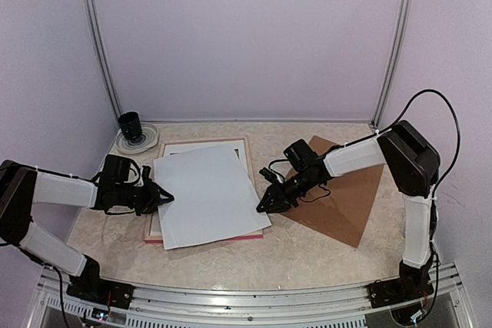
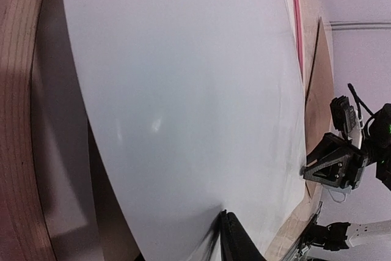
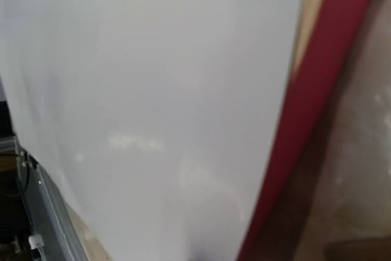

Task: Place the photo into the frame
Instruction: Pass from the left arm to the right

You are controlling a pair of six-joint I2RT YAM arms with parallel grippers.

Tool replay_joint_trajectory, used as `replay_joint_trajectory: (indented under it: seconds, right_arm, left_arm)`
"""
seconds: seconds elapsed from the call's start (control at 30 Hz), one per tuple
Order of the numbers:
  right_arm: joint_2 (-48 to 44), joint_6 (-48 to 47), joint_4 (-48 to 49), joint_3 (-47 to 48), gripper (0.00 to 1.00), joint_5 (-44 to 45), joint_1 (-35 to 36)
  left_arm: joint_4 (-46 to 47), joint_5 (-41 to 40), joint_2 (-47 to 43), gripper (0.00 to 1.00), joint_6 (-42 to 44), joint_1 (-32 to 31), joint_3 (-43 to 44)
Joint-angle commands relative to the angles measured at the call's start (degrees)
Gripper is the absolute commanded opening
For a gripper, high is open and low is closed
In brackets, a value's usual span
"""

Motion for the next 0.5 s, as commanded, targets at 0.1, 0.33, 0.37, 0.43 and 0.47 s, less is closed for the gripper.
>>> replay_joint_trajectory:
  seconds: [0.1,0.33,0.37,0.43,0.47]
  right_arm:
    - [-2.86,2.23,3.43,-1.35,0.08,-2.54,-0.43]
    - [-4.14,3.09,5.01,-2.63,0.00,-2.46,-0.37]
    - [-4.43,3.01,5.02,-2.77,0.00,-2.03,-0.36]
    - [-4.92,2.76,4.62,-2.91,0.00,-0.79,-0.39]
    - [-5.17,2.52,4.45,-2.87,0.00,-0.04,-0.32]
  left_arm:
    - [0.56,-1.60,0.74,0.30,0.91,0.19,-0.86]
    - [-0.33,-4.03,0.06,0.41,0.91,0.09,-0.08]
    - [-0.64,-4.48,-0.03,0.42,0.97,0.05,0.17]
    - [-1.42,-5.63,-0.08,0.44,1.27,-0.23,0.80]
    - [-1.80,-6.15,-0.02,0.45,1.48,-0.37,1.20]
